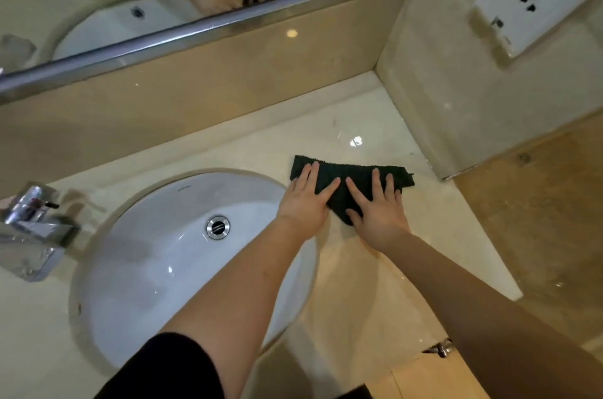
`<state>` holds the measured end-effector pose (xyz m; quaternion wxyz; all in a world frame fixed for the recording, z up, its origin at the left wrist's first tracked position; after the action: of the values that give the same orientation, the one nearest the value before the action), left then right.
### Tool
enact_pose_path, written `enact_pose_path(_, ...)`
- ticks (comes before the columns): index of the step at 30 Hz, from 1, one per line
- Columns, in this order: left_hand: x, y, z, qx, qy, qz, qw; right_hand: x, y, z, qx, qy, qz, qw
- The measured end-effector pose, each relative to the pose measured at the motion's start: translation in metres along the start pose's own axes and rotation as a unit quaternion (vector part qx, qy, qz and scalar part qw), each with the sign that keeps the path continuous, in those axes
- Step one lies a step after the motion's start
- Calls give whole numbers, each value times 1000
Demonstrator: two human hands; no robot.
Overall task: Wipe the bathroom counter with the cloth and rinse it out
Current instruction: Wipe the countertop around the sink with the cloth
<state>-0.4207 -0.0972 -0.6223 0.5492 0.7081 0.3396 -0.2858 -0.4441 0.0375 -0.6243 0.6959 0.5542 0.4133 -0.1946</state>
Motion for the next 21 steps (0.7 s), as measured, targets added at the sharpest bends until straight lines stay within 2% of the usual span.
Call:
enact_pose_path(12, -54, -38, 87, -5, 28, -61, 998, -61, -80, 51, -29, 3, -34, 999)
enact_pose_path(21, -60, -14, 164, -55, 48, -104, 992, -82, -112, 128, -81, 9, -48, 996)
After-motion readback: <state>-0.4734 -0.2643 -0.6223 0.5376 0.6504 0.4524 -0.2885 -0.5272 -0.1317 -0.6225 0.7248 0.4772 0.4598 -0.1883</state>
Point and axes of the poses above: each hand's wrist, its own y-axis away from the middle knuckle, its own x-axis out of the palm, z = x × y, the point moved 8 cm from there along -y, towards the middle knuckle, and after that the axes turned 12 degrees about z, right-handed, at the moved point
